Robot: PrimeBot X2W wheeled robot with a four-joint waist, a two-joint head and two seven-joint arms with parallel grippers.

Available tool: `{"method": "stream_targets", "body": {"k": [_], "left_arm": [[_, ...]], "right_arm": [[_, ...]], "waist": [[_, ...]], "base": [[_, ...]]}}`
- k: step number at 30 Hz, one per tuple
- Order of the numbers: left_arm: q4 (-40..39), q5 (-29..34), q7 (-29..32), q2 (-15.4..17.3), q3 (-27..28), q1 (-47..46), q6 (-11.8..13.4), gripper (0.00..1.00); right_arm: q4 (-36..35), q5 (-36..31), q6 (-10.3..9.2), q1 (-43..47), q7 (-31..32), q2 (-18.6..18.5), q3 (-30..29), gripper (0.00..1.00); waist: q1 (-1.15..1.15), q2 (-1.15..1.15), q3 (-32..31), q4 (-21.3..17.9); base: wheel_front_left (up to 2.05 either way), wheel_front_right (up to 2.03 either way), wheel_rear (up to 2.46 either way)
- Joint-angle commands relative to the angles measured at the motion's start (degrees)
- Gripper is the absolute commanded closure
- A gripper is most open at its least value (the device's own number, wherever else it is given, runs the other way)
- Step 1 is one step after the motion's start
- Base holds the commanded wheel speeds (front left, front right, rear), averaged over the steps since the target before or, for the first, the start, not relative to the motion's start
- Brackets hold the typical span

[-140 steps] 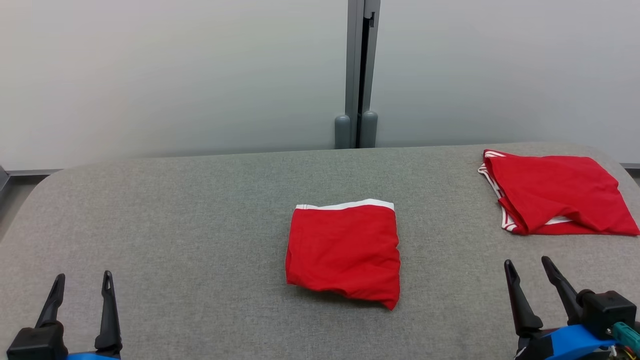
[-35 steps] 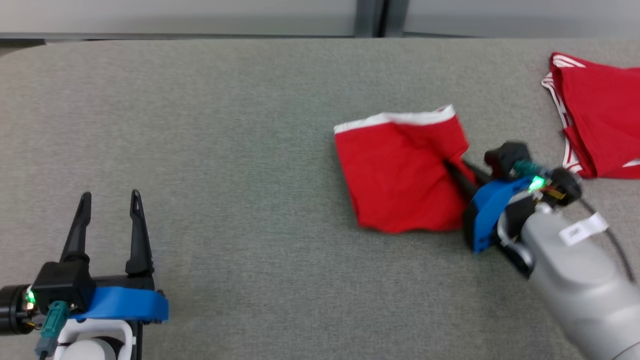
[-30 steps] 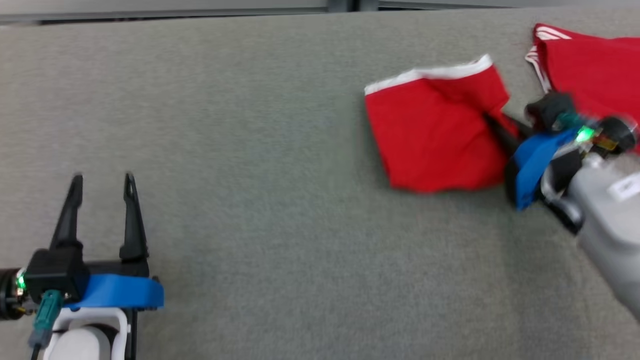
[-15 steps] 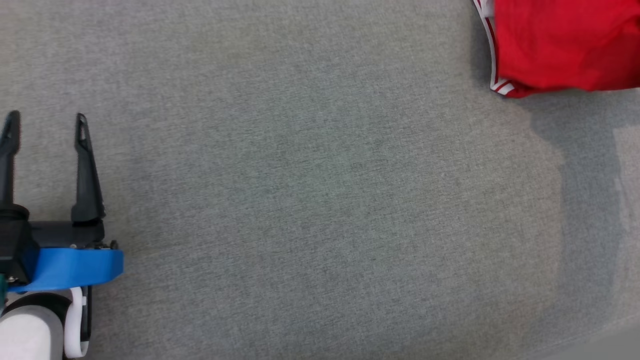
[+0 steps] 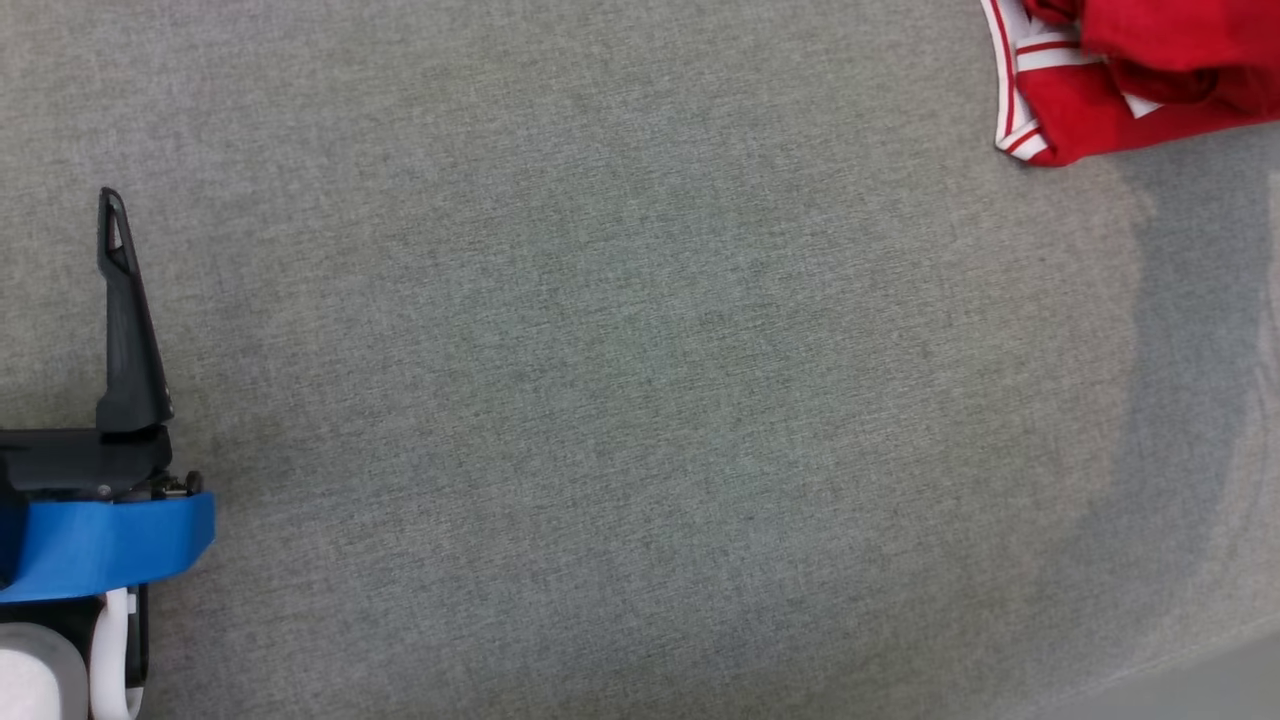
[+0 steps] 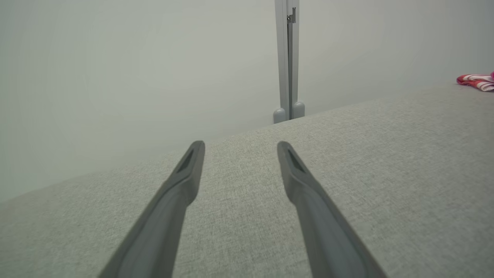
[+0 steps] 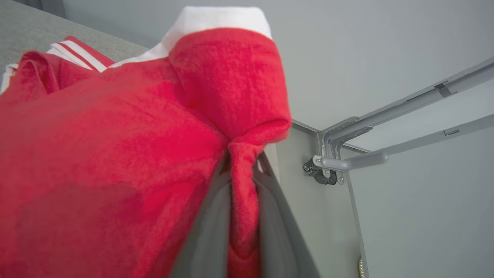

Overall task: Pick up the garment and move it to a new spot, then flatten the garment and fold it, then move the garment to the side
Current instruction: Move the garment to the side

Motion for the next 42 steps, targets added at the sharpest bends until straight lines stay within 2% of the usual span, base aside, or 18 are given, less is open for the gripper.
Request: {"method": "stream_targets", "body": {"k": [1,2,9,14,17,21,26,32,37,42], "left_arm": [[-0.12,0.21,-0.35,0.23,0.03,-0.79,0.23,0.00],[-0.04,0.18,-0.46,0.09,-0.14,-0.78,0.34,0.00],[1.74,-0.49,-2.26,-0.73,-0.81,-1.30,0.79,0.00],[3.67,-1.34,-3.90,-1.73,-1.05,0.16,1.33,0.00],[4.23,-1.76,-4.57,-2.09,-0.90,0.94,1.70,0.00],[5.62,-2.65,-6.01,-2.65,-0.45,2.76,2.10,0.00],[7.38,-4.06,-7.83,-3.15,0.63,5.60,2.54,0.00],[9.10,-5.81,-9.05,-3.64,1.77,10.34,3.06,0.00],[10.43,-7.28,-9.77,-3.81,3.02,14.31,3.13,0.00],[12.10,-8.25,-10.13,-4.16,2.66,16.52,2.69,0.00]], "right_arm": [[2.40,-1.23,-0.02,-1.46,-0.48,1.39,0.97,0.55],[3.89,-1.65,-0.02,-2.04,-0.50,2.01,1.28,0.00],[10.42,-2.86,-0.02,-4.89,-6.51,3.83,0.90,0.00],[12.95,-4.22,-0.03,-5.54,-9.93,3.51,-0.03,0.00],[13.52,-5.51,-0.02,-4.65,-10.47,3.20,0.20,0.00],[12.95,-4.35,-0.02,-2.29,-11.40,4.64,-1.93,0.00],[3.82,-3.49,-0.02,2.14,-11.52,5.15,-6.70,0.00],[-10.35,-6.17,-0.02,13.79,-11.54,8.22,-15.12,0.00],[-20.14,-9.44,-0.02,25.90,-11.53,12.66,-22.10,0.00],[-26.92,-12.57,-0.02,38.84,-11.52,16.40,-27.91,0.00]], "waist": [[-0.01,-0.01,0.33,0.63],[-0.01,-0.01,0.38,0.89],[-0.01,-0.01,-0.81,2.61],[-0.01,-0.01,-3.61,3.49],[-0.01,-0.01,-4.96,3.70],[-0.01,-0.01,-8.25,3.97],[-0.01,-0.01,-12.96,4.23],[-0.01,-0.01,-19.09,4.30],[-0.01,-0.01,-23.24,3.92],[-0.01,-0.01,-27.12,4.70]], "base": [[0.00,0.00,0.00],[0.00,0.00,0.00],[0.00,0.00,0.00],[0.00,0.00,0.00],[0.00,0.00,0.00],[0.00,0.00,0.00],[0.00,0.00,0.00],[0.00,0.00,0.00],[0.00,0.00,0.00],[0.00,0.00,0.00]]}}
